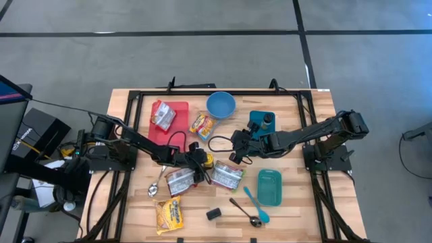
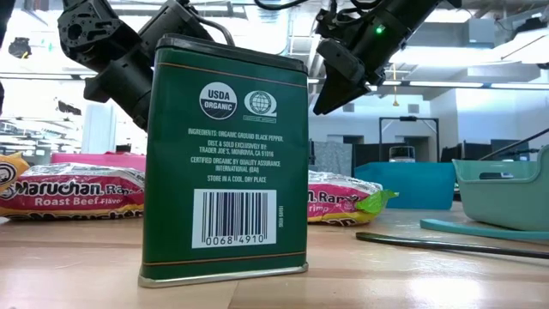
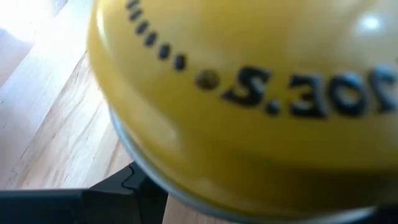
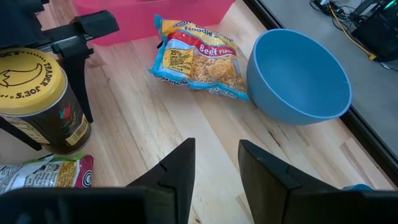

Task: Pick & Place Food Item
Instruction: Put the yellow seasoning bottle into the blue bin

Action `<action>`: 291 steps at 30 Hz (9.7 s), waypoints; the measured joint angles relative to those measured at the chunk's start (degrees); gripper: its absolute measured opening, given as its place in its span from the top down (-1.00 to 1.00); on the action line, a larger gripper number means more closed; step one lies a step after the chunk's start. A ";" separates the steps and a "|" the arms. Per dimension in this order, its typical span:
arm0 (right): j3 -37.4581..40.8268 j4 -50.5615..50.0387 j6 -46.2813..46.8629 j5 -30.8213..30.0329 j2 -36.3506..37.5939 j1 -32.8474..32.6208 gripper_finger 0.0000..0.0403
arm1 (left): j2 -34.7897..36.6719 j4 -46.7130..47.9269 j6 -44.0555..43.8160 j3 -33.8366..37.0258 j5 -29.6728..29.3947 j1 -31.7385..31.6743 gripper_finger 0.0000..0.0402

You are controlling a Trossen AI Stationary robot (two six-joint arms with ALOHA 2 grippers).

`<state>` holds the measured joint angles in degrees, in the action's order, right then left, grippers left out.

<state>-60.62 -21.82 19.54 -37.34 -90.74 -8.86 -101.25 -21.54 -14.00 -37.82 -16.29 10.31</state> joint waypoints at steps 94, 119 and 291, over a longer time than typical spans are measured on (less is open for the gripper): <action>13.53 30.48 -8.90 10.38 0.07 7.59 0.42 | 18.73 7.87 7.93 0.00 17.59 -13.88 -0.07; 13.49 42.73 -9.49 18.86 0.13 4.49 0.42 | 18.71 10.45 12.45 0.00 21.16 -13.55 -0.08; 13.49 40.49 -7.90 33.09 1.04 6.96 -0.07 | 14.71 11.46 10.54 -5.69 21.06 -11.50 -0.56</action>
<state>-47.13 18.66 11.64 -4.25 -89.70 -1.91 -86.54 -10.08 -3.46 -43.51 4.76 -1.19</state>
